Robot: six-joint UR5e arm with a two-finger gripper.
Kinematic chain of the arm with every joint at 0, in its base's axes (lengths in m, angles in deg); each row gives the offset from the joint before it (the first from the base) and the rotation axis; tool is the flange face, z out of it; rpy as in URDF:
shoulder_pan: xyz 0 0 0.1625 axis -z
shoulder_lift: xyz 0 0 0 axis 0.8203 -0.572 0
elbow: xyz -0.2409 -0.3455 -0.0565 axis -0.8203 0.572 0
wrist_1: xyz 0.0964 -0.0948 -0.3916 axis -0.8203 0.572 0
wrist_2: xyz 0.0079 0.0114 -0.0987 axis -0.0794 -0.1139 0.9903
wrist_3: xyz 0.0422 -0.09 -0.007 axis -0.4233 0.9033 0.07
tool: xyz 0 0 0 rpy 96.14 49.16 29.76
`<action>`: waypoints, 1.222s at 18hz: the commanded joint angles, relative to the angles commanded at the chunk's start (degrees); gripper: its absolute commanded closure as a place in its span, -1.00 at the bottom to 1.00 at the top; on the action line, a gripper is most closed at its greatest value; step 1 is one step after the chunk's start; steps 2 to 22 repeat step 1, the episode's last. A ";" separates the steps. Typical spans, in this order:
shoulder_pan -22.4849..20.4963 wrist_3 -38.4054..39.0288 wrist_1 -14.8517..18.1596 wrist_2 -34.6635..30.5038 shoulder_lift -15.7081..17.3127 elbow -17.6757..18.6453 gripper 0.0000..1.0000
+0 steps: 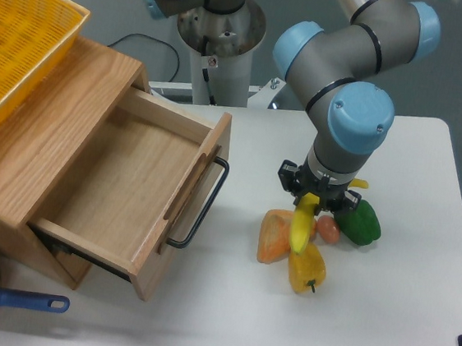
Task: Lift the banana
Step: 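Lift the banana up off the table with the gripper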
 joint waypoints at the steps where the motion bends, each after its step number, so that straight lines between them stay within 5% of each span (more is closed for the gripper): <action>1: -0.09 0.00 0.00 0.09 0.00 0.00 0.31; 22: -0.09 0.00 0.00 0.09 0.00 0.00 0.31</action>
